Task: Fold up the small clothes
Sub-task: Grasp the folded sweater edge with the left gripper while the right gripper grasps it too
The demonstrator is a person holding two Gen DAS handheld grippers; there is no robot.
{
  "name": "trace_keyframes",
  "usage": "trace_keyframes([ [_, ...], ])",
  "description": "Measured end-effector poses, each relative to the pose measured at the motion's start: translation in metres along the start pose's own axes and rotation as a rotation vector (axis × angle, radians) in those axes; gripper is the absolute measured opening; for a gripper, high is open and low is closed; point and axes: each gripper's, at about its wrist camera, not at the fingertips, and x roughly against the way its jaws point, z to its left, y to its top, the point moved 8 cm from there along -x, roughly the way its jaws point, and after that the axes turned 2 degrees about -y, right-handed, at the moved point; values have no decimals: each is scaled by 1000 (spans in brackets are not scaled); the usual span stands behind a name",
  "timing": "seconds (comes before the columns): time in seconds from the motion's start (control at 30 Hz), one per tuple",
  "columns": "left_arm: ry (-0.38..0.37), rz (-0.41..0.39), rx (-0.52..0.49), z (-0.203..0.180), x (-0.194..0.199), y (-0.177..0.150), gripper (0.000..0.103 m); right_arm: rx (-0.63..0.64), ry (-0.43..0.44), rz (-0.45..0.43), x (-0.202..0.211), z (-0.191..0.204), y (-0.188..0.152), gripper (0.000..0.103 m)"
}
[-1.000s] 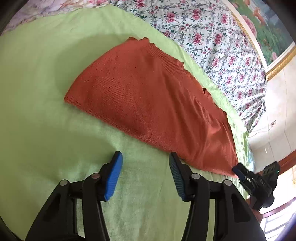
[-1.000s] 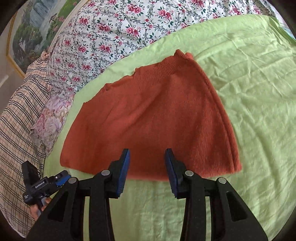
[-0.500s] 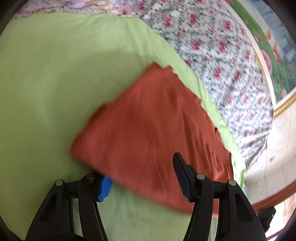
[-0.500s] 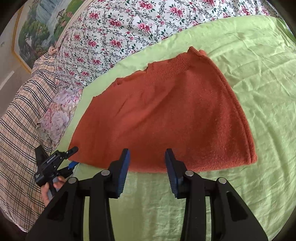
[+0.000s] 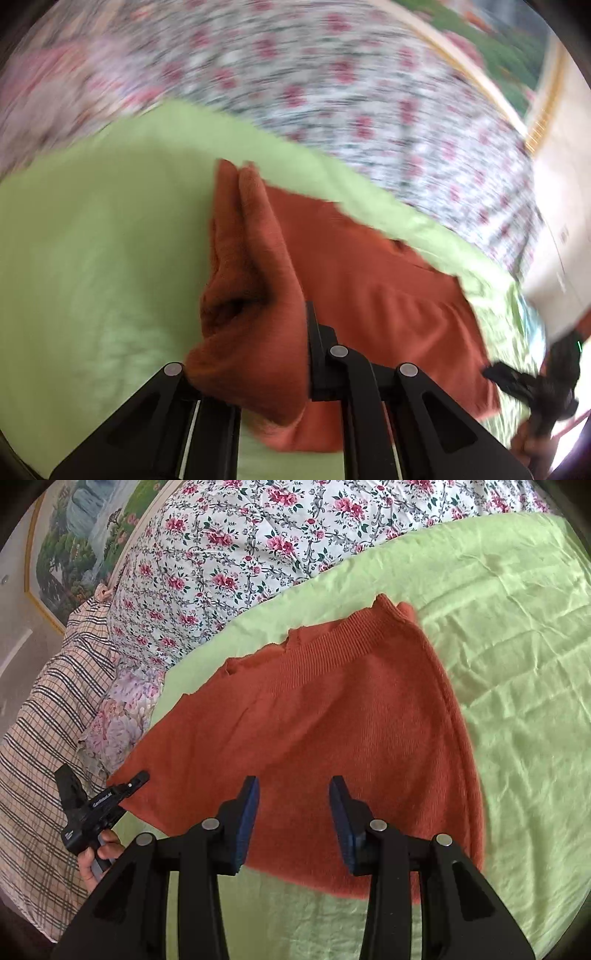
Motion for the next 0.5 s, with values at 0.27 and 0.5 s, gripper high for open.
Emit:
trace_keyframes([
  [0.27, -106, 79, -223, -114, -26, -42, 9, -38, 86, 75, -18, -4, 28, 41],
  [0.5, -33, 124, -360, -133, -55, -84, 10, -85, 176, 182, -72, 17, 42, 55],
])
